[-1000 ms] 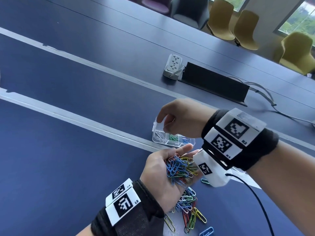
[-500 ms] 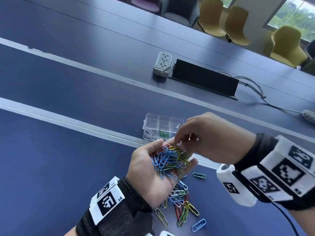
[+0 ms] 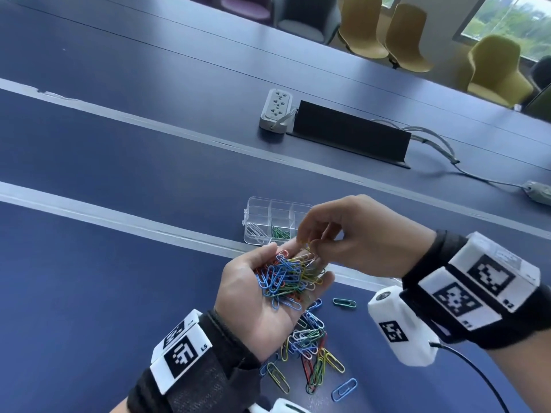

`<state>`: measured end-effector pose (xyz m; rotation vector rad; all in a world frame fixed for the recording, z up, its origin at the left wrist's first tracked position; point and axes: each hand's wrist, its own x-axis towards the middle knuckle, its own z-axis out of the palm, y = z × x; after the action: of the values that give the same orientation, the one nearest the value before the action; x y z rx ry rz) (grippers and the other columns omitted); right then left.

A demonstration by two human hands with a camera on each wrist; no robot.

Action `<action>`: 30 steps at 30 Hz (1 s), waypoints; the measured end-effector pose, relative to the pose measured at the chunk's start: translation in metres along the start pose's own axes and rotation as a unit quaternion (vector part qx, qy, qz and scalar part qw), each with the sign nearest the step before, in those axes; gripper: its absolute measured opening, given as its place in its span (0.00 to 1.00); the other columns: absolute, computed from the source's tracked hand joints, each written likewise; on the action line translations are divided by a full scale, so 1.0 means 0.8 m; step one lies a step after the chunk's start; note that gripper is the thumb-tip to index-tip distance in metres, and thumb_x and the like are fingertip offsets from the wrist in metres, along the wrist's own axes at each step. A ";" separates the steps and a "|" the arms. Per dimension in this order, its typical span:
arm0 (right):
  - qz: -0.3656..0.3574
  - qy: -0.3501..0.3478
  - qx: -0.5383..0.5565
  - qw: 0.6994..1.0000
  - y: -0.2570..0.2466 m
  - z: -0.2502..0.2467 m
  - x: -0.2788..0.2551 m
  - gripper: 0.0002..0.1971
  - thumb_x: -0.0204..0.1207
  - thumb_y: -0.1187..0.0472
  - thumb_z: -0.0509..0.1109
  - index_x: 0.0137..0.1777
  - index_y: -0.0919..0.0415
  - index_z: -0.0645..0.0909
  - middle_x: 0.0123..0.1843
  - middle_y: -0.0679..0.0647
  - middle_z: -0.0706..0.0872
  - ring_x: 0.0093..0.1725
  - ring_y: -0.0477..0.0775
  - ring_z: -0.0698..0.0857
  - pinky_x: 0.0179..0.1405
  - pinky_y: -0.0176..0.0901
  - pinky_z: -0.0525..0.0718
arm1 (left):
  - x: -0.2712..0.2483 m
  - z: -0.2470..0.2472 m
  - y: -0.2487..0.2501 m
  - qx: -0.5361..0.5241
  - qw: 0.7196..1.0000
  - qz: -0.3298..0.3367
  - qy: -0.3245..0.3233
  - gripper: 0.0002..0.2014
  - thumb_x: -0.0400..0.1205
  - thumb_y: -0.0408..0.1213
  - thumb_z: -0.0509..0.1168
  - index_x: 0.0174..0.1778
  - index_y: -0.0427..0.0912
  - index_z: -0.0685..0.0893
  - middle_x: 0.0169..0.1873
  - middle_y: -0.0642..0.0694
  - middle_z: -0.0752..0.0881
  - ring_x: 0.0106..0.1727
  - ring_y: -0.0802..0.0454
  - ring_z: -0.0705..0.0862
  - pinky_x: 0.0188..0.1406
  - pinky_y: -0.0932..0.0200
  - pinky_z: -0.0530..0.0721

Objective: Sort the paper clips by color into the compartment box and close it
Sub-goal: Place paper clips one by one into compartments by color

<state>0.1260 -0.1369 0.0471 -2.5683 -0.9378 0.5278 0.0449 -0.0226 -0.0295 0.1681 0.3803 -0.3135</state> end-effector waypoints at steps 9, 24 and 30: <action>0.167 -0.029 0.554 0.815 0.008 -0.006 0.004 0.07 0.57 0.67 0.54 0.31 0.61 0.73 0.29 0.55 0.71 0.22 0.50 0.72 0.14 0.31 0.71 | 0.001 0.000 0.001 -0.004 1.000 -0.019 0.011 0.23 0.81 0.38 0.52 0.64 0.28 0.80 0.60 0.28 0.84 0.66 0.33 0.80 0.67 0.36 0.73; 0.002 0.006 0.009 1.000 0.005 0.020 -0.010 0.04 0.66 0.58 0.74 0.41 0.50 0.87 0.36 0.54 0.89 0.36 0.52 0.84 0.41 0.47 0.84 | 0.004 -0.007 0.000 -0.030 0.999 -0.016 -0.030 0.24 0.82 0.39 0.49 0.62 0.25 0.81 0.56 0.28 0.85 0.50 0.36 0.85 0.67 0.38 0.76; 0.004 0.034 0.041 0.999 0.004 0.009 -0.013 0.05 0.69 0.61 0.70 0.34 0.51 0.83 0.21 0.49 0.73 0.23 0.46 0.67 0.25 0.33 0.68 | 0.004 -0.004 -0.001 -0.003 1.000 -0.009 0.009 0.23 0.82 0.39 0.51 0.57 0.26 0.85 0.57 0.28 0.86 0.53 0.35 0.84 0.64 0.36 0.75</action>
<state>0.1170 -0.1450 0.0417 -2.5018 -0.8660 0.4678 0.0462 -0.0235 -0.0336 0.1612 0.4013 -0.3282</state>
